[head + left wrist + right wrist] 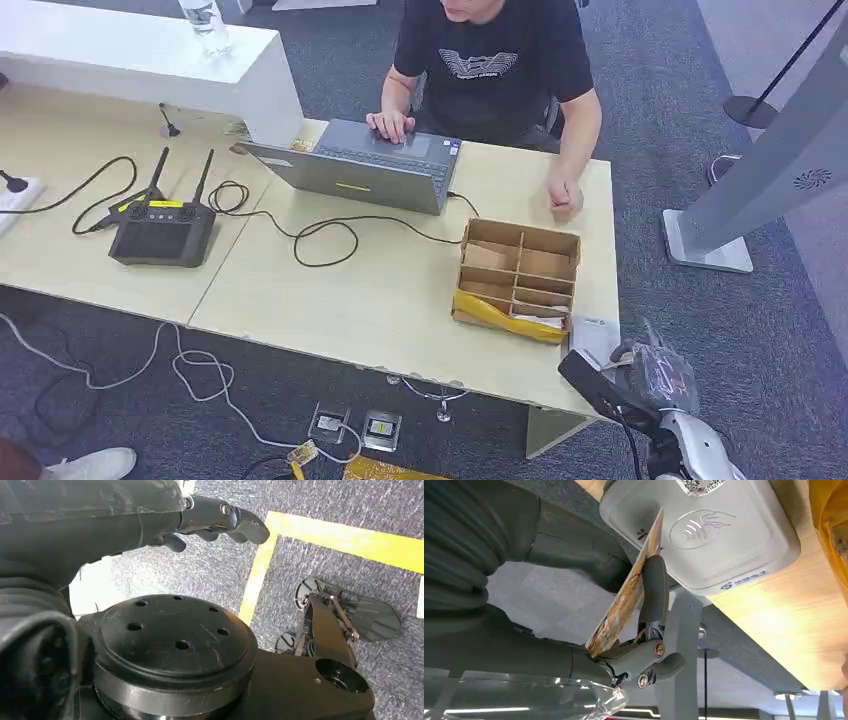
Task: Pass the card to the sensor for recognition and then transmit it.
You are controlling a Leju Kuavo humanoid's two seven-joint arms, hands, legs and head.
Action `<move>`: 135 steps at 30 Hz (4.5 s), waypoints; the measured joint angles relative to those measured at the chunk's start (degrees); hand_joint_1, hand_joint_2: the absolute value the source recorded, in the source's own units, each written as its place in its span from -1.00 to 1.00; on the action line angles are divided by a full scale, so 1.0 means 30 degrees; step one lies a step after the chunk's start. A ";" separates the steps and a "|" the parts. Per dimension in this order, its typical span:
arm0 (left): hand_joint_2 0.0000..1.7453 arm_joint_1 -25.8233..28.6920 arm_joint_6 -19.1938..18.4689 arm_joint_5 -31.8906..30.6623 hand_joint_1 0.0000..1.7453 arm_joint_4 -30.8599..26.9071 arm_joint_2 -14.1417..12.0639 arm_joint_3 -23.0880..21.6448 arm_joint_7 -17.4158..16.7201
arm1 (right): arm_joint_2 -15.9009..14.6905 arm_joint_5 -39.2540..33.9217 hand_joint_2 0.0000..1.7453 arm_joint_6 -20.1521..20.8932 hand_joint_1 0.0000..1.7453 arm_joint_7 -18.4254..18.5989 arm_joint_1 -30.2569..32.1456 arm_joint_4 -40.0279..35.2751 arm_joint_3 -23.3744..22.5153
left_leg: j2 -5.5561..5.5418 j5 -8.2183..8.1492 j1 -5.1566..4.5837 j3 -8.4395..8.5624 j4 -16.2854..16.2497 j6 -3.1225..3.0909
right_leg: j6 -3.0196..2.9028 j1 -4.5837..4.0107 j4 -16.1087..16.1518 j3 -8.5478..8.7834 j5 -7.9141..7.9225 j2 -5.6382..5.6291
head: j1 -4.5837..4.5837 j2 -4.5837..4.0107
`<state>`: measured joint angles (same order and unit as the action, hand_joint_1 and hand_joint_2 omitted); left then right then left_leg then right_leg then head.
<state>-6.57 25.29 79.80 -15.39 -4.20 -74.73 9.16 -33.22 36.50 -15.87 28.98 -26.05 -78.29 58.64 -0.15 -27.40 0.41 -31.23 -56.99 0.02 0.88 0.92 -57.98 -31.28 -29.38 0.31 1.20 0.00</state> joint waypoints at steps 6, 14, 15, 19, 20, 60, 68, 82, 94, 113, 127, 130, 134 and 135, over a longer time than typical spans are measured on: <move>-1.00 0.0001 0.0000 0.0015 -1.00 0.0000 0.0000 0.0000 0.0000 | 0.0102 -0.0131 1.00 -0.0677 1.00 -0.0189 -0.0203 0.0067 0.0043 | 0.0001 0.0002 0.0001 -0.0005 0.0000 0.0002 | -0.0003 -0.0001 -0.0002 0.0012 0.0008 0.0001 | 0.0000 0.0000; -1.00 -0.0006 -0.0212 -0.0153 -1.00 0.0000 0.0000 0.0000 0.0029 | 0.0518 0.2223 1.00 -0.0735 1.00 -0.0452 -0.2264 -0.2450 0.0321 | -0.0001 0.0014 0.0002 -0.0021 0.0000 0.0016 | -0.0001 -0.0002 -0.0008 -0.0003 0.0013 0.0006 | 0.0000 0.0000; -1.00 -0.0005 -0.0219 -0.0182 -1.00 0.0000 0.0000 0.0000 0.0044 | 0.0583 0.2376 1.00 -0.0589 1.00 -0.0452 -0.2667 -0.2763 0.0357 | -0.0001 0.0015 0.0002 -0.0021 0.0000 0.0017 | -0.0002 -0.0002 -0.0008 -0.0005 0.0013 0.0006 | 0.0000 0.0000; -1.00 -0.0005 -0.0233 -0.0218 -1.00 0.0000 -0.0007 -0.0007 0.0051 | 0.0888 0.2587 1.00 -0.0021 1.00 -0.0452 -0.3664 -0.3554 0.0393 | -0.0005 0.0016 0.0003 -0.0026 0.0000 0.0017 | -0.0002 -0.0003 -0.0008 -0.0004 0.0013 0.0011 | 0.0000 0.0000; -1.00 -0.0006 -0.0226 -0.0233 -1.00 0.0000 -0.0007 -0.0007 0.0051 | 0.0955 0.2601 1.00 0.0095 1.00 -0.0452 -0.3859 -0.3658 0.0393 | -0.0004 0.0016 0.0001 -0.0028 0.0000 0.0017 | -0.0002 -0.0002 -0.0008 -0.0006 0.0013 0.0008 | 0.0000 0.0007; -1.00 -0.0018 -0.0671 -0.1253 -1.00 0.0000 0.0095 -0.0838 -0.0263 | 0.3388 0.1406 1.00 0.1217 1.00 0.0918 -0.6328 -0.0394 0.0816 | -0.0009 0.0016 0.0007 -0.0041 -0.0002 0.0019 | -0.0002 -0.0007 -0.0006 -0.0034 0.0012 0.0013 | -0.0007 0.0000; -1.00 -0.0019 -0.0962 -0.1566 -1.00 0.0000 0.0196 -0.0976 -0.0270 | 0.3176 0.2244 1.00 0.1733 -1.00 0.1574 -0.5910 -0.0364 0.0547 | -0.0007 0.0014 0.0007 -0.0042 -0.0004 0.0020 | -0.0003 -0.0006 -0.0005 -0.0042 0.0011 0.0008 | 0.0000 0.0000; -1.00 -0.0008 -0.0831 -0.1683 -1.00 0.0000 0.0262 -0.1107 -0.0270 | 0.2120 0.3024 1.00 0.2689 -1.00 0.2244 -0.4718 -0.2369 -0.0124 | 0.0000 0.0015 0.0008 -0.0038 -0.0006 0.0021 | -0.0003 -0.0007 -0.0005 -0.0045 0.0012 0.0000 | 0.0000 0.0000; -1.00 0.0011 -0.0591 -0.1422 -1.00 0.0007 0.0364 -0.1100 -0.0269 | 0.1122 0.3679 1.00 0.3511 -1.00 0.2375 -0.2320 -0.5973 -0.2301 | 0.0006 0.0012 0.0008 -0.0038 -0.0003 0.0021 | -0.0003 -0.0007 -0.0004 -0.0045 0.0012 -0.0010 | 0.0000 0.0000; -1.00 0.0004 -0.0256 -0.1020 -1.00 0.0007 0.0364 -0.1086 -0.0365 | 0.1450 0.3038 1.00 0.2309 -1.00 0.2375 -0.0359 -0.6273 -0.2820 | 0.0002 0.0012 0.0008 -0.0048 -0.0001 0.0021 | -0.0003 -0.0007 -0.0004 -0.0045 0.0012 -0.0004 | 0.0000 0.0000; -1.00 -0.0004 -0.0015 -0.1173 -1.00 0.0007 0.0364 -0.1086 -0.0663 | 0.2667 0.6267 1.00 0.1370 -1.00 0.2375 0.0298 -0.5275 -0.2951 | 0.0001 0.0013 0.0009 -0.0051 0.0002 0.0022 | -0.0004 -0.0008 -0.0004 -0.0043 0.0011 -0.0002 | 0.0000 0.0000; -1.00 -0.0006 0.0007 -0.1173 -1.00 0.0007 0.0364 -0.1086 -0.0656 | 0.3125 0.6812 1.00 0.1327 -1.00 0.2375 0.0275 -0.4926 -0.2820 | 0.0002 0.0013 0.0009 -0.0051 0.0003 0.0022 | -0.0004 -0.0008 -0.0005 -0.0043 0.0011 -0.0006 | 0.0000 0.0000; -1.00 -0.0009 0.0058 -0.1173 -1.00 0.0007 0.0364 -0.1086 -0.0663 | 0.3745 0.6885 1.00 0.1319 -1.00 0.2375 0.0079 -0.4269 -0.2652 | 0.0001 0.0014 0.0009 -0.0052 0.0003 0.0022 | -0.0004 -0.0008 -0.0005 -0.0043 0.0011 -0.0002 | 0.0000 0.0000; -1.00 -0.0009 0.0065 -0.1173 -1.00 0.0007 0.0364 -0.1086 -0.0663 | 0.3919 0.6856 1.00 0.1319 -1.00 0.2375 0.0009 -0.4102 -0.2608 | 0.0002 0.0014 0.0009 -0.0051 0.0002 0.0023 | -0.0004 -0.0009 -0.0005 -0.0043 0.0011 -0.0002 | 0.0000 0.0000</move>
<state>-6.59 25.48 76.28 -15.37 -3.10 -77.99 7.17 -21.46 57.07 -11.91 36.11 -26.02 -90.60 50.82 -0.15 -27.36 0.44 -31.38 -56.98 0.09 0.87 0.90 -58.00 -31.41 -29.35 0.30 1.20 0.00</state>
